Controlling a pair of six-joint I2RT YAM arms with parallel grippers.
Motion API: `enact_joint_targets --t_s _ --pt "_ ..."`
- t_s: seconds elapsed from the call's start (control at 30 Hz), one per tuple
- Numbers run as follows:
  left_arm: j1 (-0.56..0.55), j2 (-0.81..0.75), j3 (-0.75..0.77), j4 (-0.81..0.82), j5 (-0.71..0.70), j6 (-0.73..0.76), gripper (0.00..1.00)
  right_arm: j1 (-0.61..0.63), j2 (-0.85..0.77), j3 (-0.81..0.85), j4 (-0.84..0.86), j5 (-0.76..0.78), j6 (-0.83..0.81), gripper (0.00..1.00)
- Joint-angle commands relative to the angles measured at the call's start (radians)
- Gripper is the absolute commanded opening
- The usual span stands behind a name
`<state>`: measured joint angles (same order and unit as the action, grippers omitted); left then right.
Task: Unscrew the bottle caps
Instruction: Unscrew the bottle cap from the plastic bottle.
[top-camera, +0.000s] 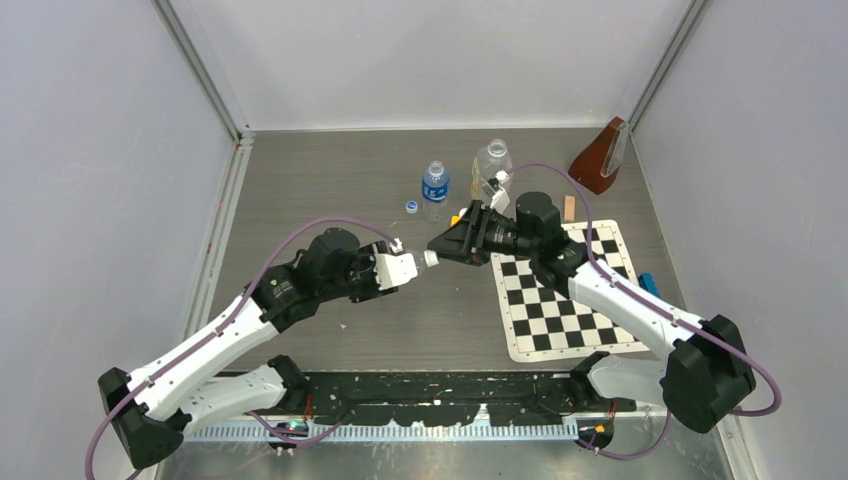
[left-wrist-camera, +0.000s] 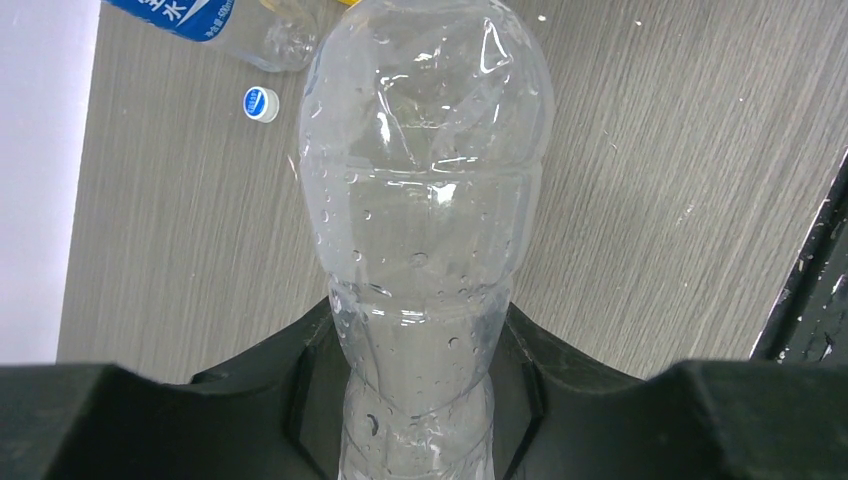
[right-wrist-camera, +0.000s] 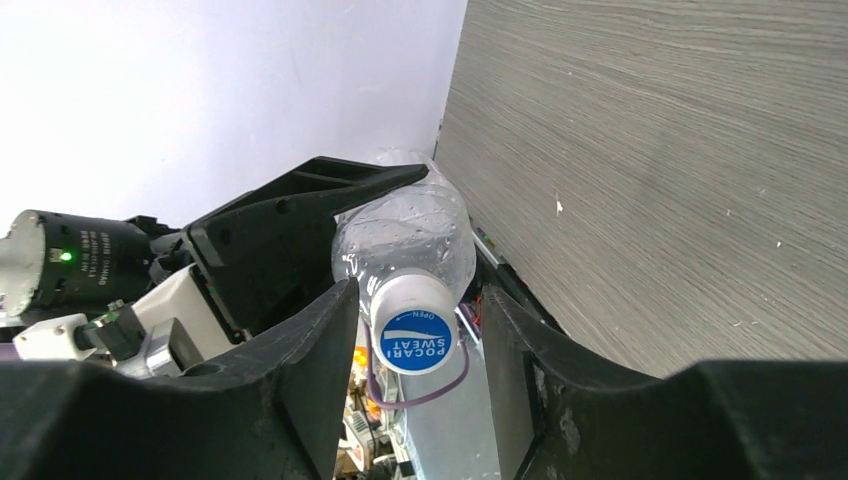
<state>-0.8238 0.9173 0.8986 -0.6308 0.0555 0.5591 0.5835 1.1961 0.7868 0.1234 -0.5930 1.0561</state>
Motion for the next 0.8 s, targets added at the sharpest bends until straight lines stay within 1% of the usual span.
enact_joint_targets --t_s 0.0,0.3,0.5,0.6,0.67,0.73,0.77 --pt "-0.004 -0.015 0.006 0.056 -0.008 0.015 0.00 -0.022 -0.027 0.002 0.069 -0.075 0.038 0.53" --pt "-0.005 -0.016 0.004 0.064 -0.022 0.012 0.00 -0.025 -0.002 -0.002 0.081 -0.154 0.061 0.59" --pt "-0.005 -0.020 0.000 0.072 -0.022 0.012 0.00 -0.025 0.015 0.001 0.082 -0.185 0.054 0.55" --pt "-0.005 -0.021 -0.002 0.076 -0.009 0.009 0.00 -0.025 0.026 0.008 0.082 -0.186 0.046 0.50" --pt "-0.005 -0.022 -0.012 0.090 0.002 0.008 0.00 -0.025 0.038 0.015 0.083 -0.187 0.040 0.45" --pt "-0.005 -0.020 -0.015 0.102 0.014 0.008 0.00 -0.025 0.040 0.016 0.087 -0.189 0.034 0.37" --pt "-0.005 -0.019 -0.014 0.102 0.020 0.008 0.00 -0.025 0.039 0.016 0.091 -0.191 0.031 0.27"
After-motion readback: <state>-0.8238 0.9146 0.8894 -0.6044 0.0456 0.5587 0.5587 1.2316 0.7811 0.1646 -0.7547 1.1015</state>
